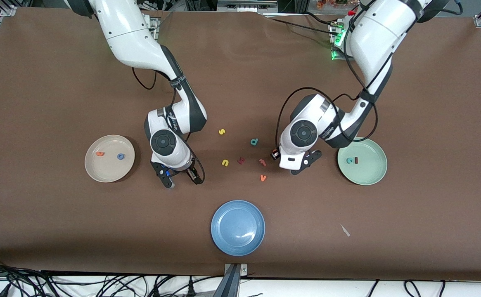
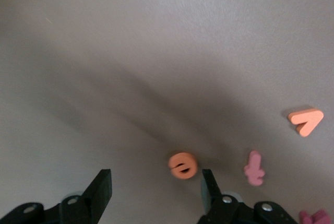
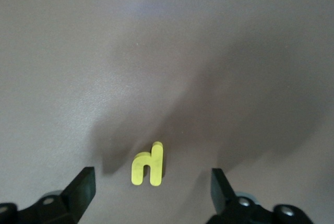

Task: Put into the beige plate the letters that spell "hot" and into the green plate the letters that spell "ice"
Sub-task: 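Reach the left gripper to the orange e while the right reaches the yellow letter, then grasp the orange e with the left gripper while the right grasps the yellow letter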

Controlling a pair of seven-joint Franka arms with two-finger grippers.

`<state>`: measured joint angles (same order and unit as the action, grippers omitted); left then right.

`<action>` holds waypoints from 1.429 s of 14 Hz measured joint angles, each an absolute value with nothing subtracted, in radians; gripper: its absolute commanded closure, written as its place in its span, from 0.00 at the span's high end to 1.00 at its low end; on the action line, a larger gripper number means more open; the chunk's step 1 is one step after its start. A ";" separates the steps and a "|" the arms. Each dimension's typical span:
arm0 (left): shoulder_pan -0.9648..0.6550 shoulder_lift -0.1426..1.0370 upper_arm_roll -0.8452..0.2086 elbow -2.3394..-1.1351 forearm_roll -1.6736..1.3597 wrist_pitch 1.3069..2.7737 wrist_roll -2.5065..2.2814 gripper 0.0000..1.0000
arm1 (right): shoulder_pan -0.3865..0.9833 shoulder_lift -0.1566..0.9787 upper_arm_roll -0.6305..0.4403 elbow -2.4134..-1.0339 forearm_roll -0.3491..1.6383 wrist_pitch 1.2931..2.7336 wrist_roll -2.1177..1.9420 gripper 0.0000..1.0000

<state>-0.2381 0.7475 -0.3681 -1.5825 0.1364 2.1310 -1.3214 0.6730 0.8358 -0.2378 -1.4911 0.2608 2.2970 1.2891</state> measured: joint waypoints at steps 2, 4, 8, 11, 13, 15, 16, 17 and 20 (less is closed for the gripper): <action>-0.247 0.779 -0.367 -1.583 0.136 2.183 -1.373 0.56 | 0.673 0.843 -0.238 -1.491 0.261 2.303 1.290 0.47; -0.251 0.793 -0.365 -1.584 0.136 2.228 -1.421 0.55 | 0.673 0.848 -0.238 -1.490 0.261 2.308 1.289 0.22; -0.268 0.801 -0.351 -1.590 0.142 2.239 -1.453 0.55 | 0.673 0.848 -0.238 -1.479 0.262 2.311 1.291 0.00; -0.274 0.807 -0.350 -1.594 0.154 2.243 -1.468 0.37 | 0.673 0.848 -0.238 -1.479 0.262 2.311 1.291 0.00; -0.276 0.807 -0.350 -1.593 0.154 2.244 -1.469 0.14 | 0.670 0.847 -0.245 -1.472 0.262 2.292 1.262 0.00; -0.277 0.806 -0.350 -1.592 0.154 2.245 -1.469 0.04 | 0.647 0.836 -0.262 -1.445 0.261 2.181 1.096 0.00; -0.277 0.800 -0.350 -1.591 0.154 2.238 -1.469 0.01 | 0.635 0.818 -0.282 -1.440 0.261 2.111 0.974 0.00; -0.277 0.801 -0.349 -1.593 0.154 2.238 -1.470 0.01 | 0.625 0.798 -0.308 -1.444 0.261 2.050 0.862 0.00; -0.276 0.801 -0.349 -1.593 0.154 2.239 -1.470 0.01 | 0.606 0.721 -0.374 -1.526 0.261 2.002 0.605 0.00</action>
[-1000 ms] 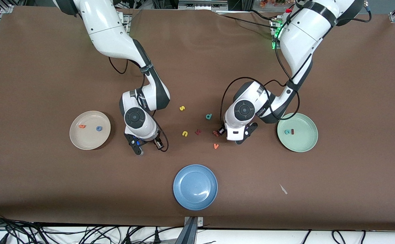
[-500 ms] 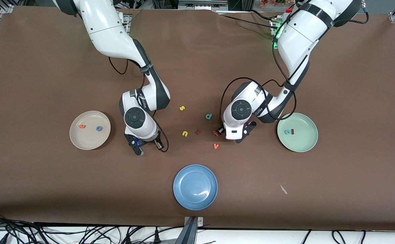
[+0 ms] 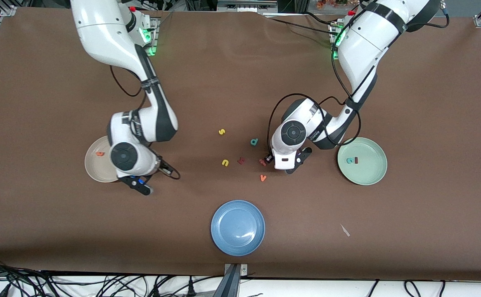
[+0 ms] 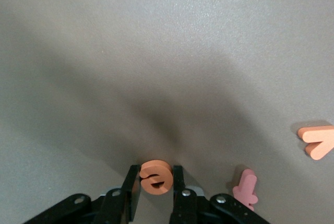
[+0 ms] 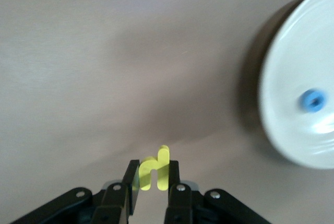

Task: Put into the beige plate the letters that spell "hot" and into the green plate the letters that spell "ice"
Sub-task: 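Grasp the orange e with the left gripper while the right grasps the yellow letter, then drop the e on green while the right drops the yellow letter on beige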

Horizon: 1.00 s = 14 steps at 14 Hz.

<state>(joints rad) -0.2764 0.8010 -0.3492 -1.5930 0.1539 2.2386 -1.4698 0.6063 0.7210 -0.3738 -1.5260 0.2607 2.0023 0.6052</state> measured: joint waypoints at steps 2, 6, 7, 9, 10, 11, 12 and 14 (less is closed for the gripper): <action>-0.273 0.797 -0.342 -1.587 0.155 2.226 -1.469 0.01 | 0.606 0.662 -0.419 -1.616 0.261 2.012 0.454 0.00; -0.225 0.741 -0.333 -1.555 0.192 2.069 -1.376 0.02 | 0.605 0.545 -0.514 -1.846 0.260 2.145 0.180 0.00; -0.202 0.718 -0.332 -1.553 0.192 2.023 -1.315 0.02 | 0.604 0.529 -0.539 -1.896 0.260 2.195 0.094 0.37; -0.145 0.683 -0.328 -1.553 0.192 1.940 -1.170 0.02 | 0.603 0.523 -0.560 -1.963 0.261 2.293 -0.012 1.00; -0.108 0.672 -0.326 -1.553 0.193 1.912 -1.085 0.02 | 0.604 0.523 -0.560 -1.979 0.261 2.323 -0.023 1.00; -0.066 0.665 -0.325 -1.553 0.193 1.890 -0.995 0.02 | 0.608 0.523 -0.557 -1.978 0.262 2.335 -0.020 1.00; -0.025 0.661 -0.325 -1.553 0.193 1.866 -0.899 0.02 | 0.614 0.520 -0.556 -1.961 0.263 2.324 0.004 1.00; 0.050 0.659 -0.323 -1.556 0.193 1.833 -0.714 0.02 | 0.626 0.513 -0.553 -1.877 0.263 2.200 0.098 1.00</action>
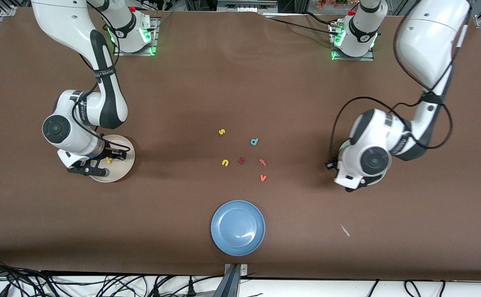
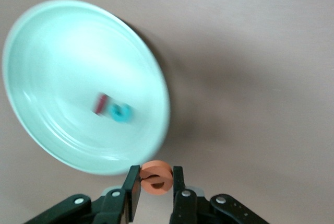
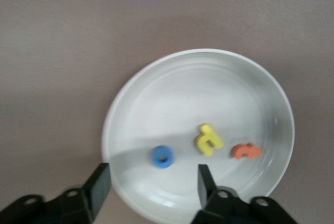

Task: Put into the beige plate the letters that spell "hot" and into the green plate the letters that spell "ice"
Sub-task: 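Drop the e on green while the right drops the yellow letter on beige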

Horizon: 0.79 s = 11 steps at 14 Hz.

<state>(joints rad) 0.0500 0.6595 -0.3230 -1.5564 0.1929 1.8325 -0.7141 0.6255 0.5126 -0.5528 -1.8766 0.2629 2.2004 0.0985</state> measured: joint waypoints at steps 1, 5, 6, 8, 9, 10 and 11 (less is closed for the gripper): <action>0.084 0.659 -0.323 -1.562 0.193 1.827 -0.638 0.02 | 0.629 0.510 -0.553 -1.821 0.263 2.118 0.143 1.00; 0.160 0.661 -0.322 -1.595 0.193 1.826 -0.494 0.04 | 0.631 0.502 -0.551 -1.671 0.263 1.913 0.256 1.00; 0.166 0.661 -0.322 -1.597 0.193 1.827 -0.480 0.14 | 0.633 0.502 -0.549 -1.640 0.263 1.868 0.281 1.00; 0.181 0.665 -0.322 -1.598 0.193 1.833 -0.453 0.99 | 0.637 0.502 -0.546 -1.563 0.263 1.763 0.308 1.00; 0.193 0.669 -0.321 -1.599 0.193 1.838 -0.441 1.00 | 0.639 0.501 -0.546 -1.530 0.263 1.725 0.307 1.00; 0.202 0.673 -0.321 -1.599 0.193 1.841 -0.437 1.00 | 0.640 0.501 -0.545 -1.509 0.263 1.706 0.291 1.00; 0.207 0.677 -0.321 -1.599 0.193 1.842 -0.436 1.00 | 0.641 0.501 -0.543 -1.499 0.263 1.699 0.259 1.00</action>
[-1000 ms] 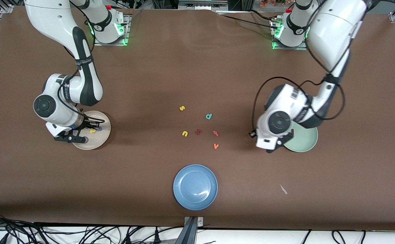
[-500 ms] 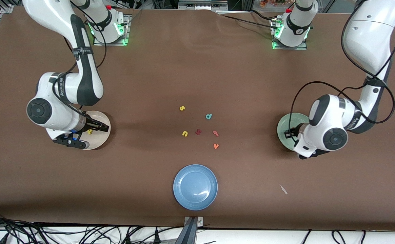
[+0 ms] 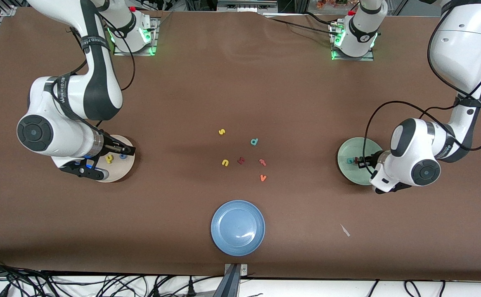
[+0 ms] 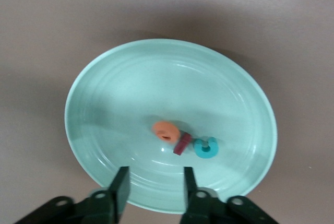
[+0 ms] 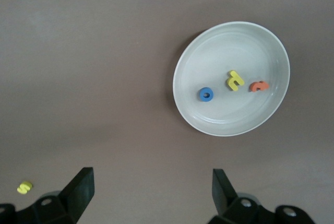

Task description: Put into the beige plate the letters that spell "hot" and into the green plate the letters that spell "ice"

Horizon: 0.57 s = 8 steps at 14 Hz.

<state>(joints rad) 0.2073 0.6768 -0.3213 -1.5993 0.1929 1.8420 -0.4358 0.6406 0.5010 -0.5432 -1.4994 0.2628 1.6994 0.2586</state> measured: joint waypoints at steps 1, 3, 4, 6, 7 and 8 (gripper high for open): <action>0.208 0.679 -0.322 -1.599 0.193 1.842 -0.436 1.00 | 0.636 0.498 -0.533 -1.494 0.263 1.699 0.229 1.00; 0.204 0.679 -0.330 -1.599 0.193 1.842 -0.436 1.00 | 0.555 0.461 -0.435 -1.494 0.204 1.697 0.206 1.00; 0.202 0.679 -0.333 -1.599 0.193 1.842 -0.436 1.00 | 0.472 0.429 -0.337 -1.495 0.120 1.694 0.199 1.00; 0.200 0.677 -0.340 -1.597 0.193 1.842 -0.436 1.00 | 0.308 0.338 -0.151 -1.517 -0.009 1.702 0.193 1.00; 0.200 0.673 -0.343 -1.592 0.193 1.840 -0.436 1.00 | 0.268 0.275 -0.114 -1.546 -0.030 1.725 0.192 1.00; 0.201 0.665 -0.348 -1.585 0.193 1.839 -0.435 1.00 | 0.243 0.196 -0.100 -1.593 -0.037 1.745 0.189 1.00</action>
